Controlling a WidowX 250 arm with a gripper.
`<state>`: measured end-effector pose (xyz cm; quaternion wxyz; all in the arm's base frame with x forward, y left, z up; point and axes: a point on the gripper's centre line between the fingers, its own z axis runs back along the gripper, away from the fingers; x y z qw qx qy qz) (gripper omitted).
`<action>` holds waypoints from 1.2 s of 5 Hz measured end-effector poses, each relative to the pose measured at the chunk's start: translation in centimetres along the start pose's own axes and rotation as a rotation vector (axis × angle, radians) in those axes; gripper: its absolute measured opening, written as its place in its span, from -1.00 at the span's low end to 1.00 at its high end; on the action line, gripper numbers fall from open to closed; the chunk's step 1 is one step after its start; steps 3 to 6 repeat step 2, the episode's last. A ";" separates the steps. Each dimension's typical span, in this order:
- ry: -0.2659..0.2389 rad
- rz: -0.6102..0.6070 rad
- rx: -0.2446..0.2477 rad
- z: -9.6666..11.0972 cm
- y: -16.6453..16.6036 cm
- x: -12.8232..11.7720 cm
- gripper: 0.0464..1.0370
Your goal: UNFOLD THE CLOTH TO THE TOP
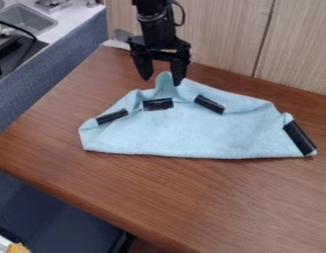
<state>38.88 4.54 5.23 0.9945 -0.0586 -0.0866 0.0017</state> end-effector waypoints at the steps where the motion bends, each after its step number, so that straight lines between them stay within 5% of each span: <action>1: 0.016 -0.037 0.006 1.5 -0.1 -0.5 0.93; 6: 0.012 -0.041 0.006 1.7 -0.1 -0.5 0.93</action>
